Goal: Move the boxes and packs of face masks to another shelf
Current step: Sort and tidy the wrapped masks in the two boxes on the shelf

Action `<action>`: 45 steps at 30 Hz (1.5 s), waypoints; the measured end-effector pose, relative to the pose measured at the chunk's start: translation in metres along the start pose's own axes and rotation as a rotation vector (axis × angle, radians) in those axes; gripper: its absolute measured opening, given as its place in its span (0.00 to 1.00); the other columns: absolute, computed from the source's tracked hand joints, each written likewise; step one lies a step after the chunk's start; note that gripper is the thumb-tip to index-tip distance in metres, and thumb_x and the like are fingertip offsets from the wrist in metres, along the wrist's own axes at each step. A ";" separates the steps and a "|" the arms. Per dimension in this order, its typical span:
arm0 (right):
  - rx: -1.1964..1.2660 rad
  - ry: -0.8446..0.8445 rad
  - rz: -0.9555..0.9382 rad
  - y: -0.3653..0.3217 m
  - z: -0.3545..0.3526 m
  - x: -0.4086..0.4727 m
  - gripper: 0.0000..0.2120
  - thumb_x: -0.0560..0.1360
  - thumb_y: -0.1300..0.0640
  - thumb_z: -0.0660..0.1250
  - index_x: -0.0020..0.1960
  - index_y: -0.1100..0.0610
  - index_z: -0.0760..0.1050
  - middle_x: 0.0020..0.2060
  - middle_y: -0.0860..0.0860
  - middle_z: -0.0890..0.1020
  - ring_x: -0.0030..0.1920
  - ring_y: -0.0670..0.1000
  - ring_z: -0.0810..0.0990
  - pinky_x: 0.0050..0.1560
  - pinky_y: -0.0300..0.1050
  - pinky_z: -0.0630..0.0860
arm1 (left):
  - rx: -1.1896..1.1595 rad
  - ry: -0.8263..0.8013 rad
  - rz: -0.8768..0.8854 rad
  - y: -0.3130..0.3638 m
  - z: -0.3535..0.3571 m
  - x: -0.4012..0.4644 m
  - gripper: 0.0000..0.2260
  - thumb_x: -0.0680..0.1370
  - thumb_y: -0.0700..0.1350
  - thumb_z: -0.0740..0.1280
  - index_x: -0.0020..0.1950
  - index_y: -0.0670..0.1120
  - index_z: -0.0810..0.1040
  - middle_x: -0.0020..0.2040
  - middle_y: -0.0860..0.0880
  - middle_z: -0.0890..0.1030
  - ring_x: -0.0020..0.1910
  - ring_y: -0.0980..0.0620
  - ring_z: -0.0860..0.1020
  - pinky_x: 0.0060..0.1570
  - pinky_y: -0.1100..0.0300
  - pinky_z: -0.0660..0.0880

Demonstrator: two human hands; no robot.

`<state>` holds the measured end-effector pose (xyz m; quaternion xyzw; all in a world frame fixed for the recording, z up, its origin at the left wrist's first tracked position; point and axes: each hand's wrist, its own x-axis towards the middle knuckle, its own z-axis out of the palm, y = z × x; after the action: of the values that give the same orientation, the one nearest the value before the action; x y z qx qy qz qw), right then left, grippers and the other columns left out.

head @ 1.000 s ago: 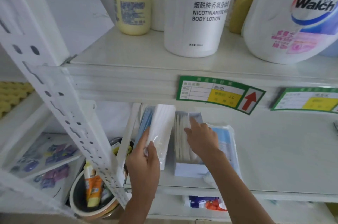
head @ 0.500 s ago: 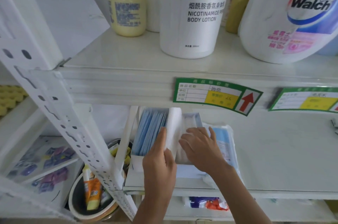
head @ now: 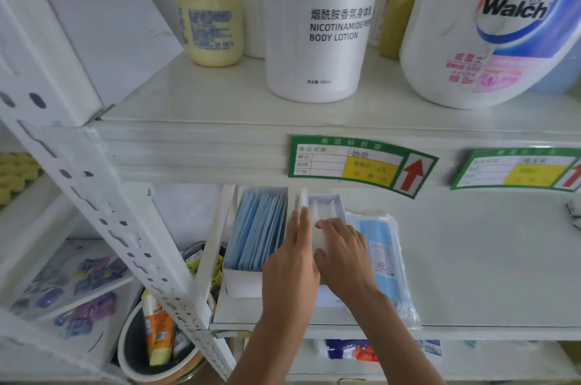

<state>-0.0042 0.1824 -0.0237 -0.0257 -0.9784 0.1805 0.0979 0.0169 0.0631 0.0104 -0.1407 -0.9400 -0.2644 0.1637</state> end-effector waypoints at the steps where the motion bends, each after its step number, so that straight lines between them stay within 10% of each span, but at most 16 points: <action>1: 0.014 -0.002 -0.005 0.000 -0.001 -0.001 0.24 0.74 0.58 0.64 0.70 0.51 0.72 0.62 0.45 0.76 0.58 0.51 0.75 0.62 0.45 0.67 | 0.026 -0.027 -0.007 -0.001 0.005 0.002 0.35 0.75 0.34 0.73 0.80 0.46 0.64 0.77 0.44 0.70 0.40 0.46 0.86 0.37 0.54 0.84; 7: 0.064 -0.002 -0.047 0.004 -0.003 -0.006 0.15 0.81 0.55 0.59 0.66 0.50 0.75 0.59 0.45 0.76 0.56 0.49 0.74 0.61 0.44 0.67 | -0.020 -0.084 -0.003 -0.004 0.014 0.003 0.34 0.65 0.33 0.82 0.70 0.43 0.77 0.71 0.42 0.77 0.36 0.49 0.86 0.31 0.60 0.82; 10: 0.111 0.042 -0.066 0.004 -0.003 -0.009 0.14 0.78 0.59 0.62 0.61 0.52 0.77 0.56 0.46 0.78 0.52 0.49 0.75 0.57 0.44 0.69 | -0.036 -0.112 0.057 -0.011 0.024 -0.002 0.33 0.67 0.33 0.80 0.71 0.40 0.76 0.73 0.39 0.75 0.51 0.46 0.86 0.45 0.59 0.83; 13: 0.193 0.082 -0.097 0.009 0.000 -0.012 0.10 0.75 0.65 0.65 0.52 0.55 0.79 0.50 0.47 0.79 0.47 0.49 0.76 0.52 0.48 0.75 | 0.071 -0.220 0.187 -0.020 0.037 -0.013 0.31 0.80 0.39 0.67 0.81 0.41 0.60 0.81 0.40 0.59 0.80 0.39 0.60 0.78 0.48 0.61; 18: 0.292 0.227 -0.096 0.014 0.004 -0.016 0.14 0.76 0.68 0.61 0.54 0.54 0.78 0.55 0.46 0.78 0.53 0.48 0.77 0.56 0.47 0.75 | -0.046 -0.267 0.151 -0.037 0.021 -0.024 0.31 0.81 0.55 0.52 0.82 0.57 0.44 0.84 0.52 0.45 0.82 0.48 0.39 0.80 0.45 0.40; 24: 0.263 0.289 -0.355 -0.024 -0.002 -0.012 0.12 0.78 0.62 0.62 0.57 0.55 0.81 0.56 0.48 0.82 0.58 0.49 0.78 0.62 0.44 0.71 | 0.083 -0.197 0.084 -0.077 -0.008 -0.010 0.24 0.81 0.53 0.49 0.75 0.53 0.68 0.73 0.54 0.73 0.76 0.50 0.67 0.77 0.49 0.58; 33: -0.211 -0.135 -0.352 -0.057 0.011 -0.013 0.22 0.82 0.44 0.45 0.58 0.44 0.78 0.55 0.43 0.82 0.64 0.52 0.73 0.73 0.63 0.57 | 0.117 -0.230 -0.054 -0.102 -0.009 -0.033 0.20 0.84 0.51 0.60 0.75 0.47 0.71 0.78 0.44 0.68 0.80 0.44 0.61 0.79 0.48 0.54; 40: -0.224 -0.188 -0.161 -0.068 0.016 -0.002 0.31 0.78 0.29 0.41 0.62 0.46 0.73 0.52 0.46 0.83 0.63 0.53 0.72 0.73 0.62 0.54 | -0.194 -0.008 -0.111 -0.096 -0.019 -0.033 0.09 0.79 0.36 0.63 0.57 0.45 0.76 0.53 0.49 0.81 0.51 0.51 0.80 0.56 0.58 0.78; 45: -0.165 -0.201 -0.126 -0.077 0.024 0.001 0.28 0.77 0.37 0.57 0.74 0.46 0.59 0.60 0.48 0.81 0.67 0.56 0.69 0.72 0.61 0.57 | -0.242 -0.007 -0.212 -0.100 -0.025 -0.028 0.17 0.79 0.31 0.65 0.64 0.45 0.79 0.60 0.49 0.83 0.59 0.51 0.80 0.57 0.65 0.71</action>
<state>-0.0113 0.1024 -0.0181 0.0459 -0.9944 0.0949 0.0080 0.0126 -0.0376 -0.0253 -0.0601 -0.9114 -0.3911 0.1134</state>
